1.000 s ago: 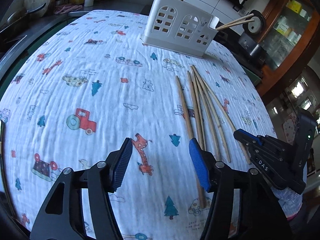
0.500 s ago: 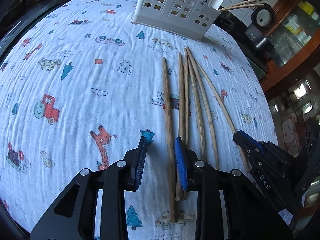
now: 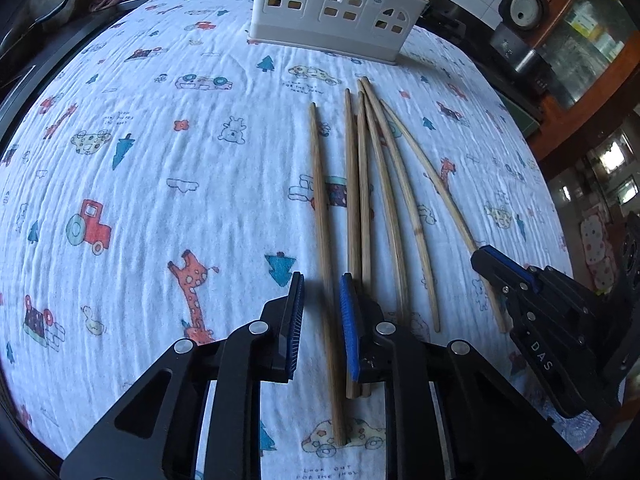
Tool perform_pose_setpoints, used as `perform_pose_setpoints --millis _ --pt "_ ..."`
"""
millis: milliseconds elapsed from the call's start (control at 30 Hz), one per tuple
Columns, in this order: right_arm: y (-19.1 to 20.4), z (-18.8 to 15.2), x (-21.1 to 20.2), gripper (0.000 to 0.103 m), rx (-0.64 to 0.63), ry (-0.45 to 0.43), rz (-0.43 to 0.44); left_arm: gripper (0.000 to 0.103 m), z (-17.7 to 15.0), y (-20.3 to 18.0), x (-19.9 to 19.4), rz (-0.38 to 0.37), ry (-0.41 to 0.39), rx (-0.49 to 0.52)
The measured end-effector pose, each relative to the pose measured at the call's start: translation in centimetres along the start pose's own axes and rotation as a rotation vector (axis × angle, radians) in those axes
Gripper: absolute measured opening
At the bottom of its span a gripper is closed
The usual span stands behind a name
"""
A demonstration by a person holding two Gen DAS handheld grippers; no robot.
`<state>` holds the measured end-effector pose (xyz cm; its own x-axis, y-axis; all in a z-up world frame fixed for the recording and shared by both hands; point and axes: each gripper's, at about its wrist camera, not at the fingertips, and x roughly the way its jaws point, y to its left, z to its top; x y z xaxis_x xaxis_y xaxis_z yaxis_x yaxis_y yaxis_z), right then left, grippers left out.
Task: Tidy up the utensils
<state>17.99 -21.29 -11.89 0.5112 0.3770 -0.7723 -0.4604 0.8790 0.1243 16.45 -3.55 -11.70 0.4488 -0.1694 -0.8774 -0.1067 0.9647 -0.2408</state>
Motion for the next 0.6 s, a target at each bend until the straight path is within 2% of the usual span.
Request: perform_pose_setpoints --millis 100,300,467,600 --pt "-0.1 0.0 0.0 0.007 0.001 -0.001 0.002 0.017 -0.2 -0.3 0.0 0.032 -0.009 0.022" --pt "0.0 0.0 0.0 0.007 0.001 0.0 0.003 0.017 -1.0 -0.8 -0.3 0.036 -0.004 0.043" --pt "0.1 0.0 0.0 0.007 -0.006 0.0 -0.005 0.016 -1.5 -1.5 -0.2 0.074 -0.025 0.087" --pt "0.2 0.0 0.0 0.007 -0.004 -0.001 -0.005 0.011 -1.5 -1.2 -0.3 0.073 -0.025 0.094"
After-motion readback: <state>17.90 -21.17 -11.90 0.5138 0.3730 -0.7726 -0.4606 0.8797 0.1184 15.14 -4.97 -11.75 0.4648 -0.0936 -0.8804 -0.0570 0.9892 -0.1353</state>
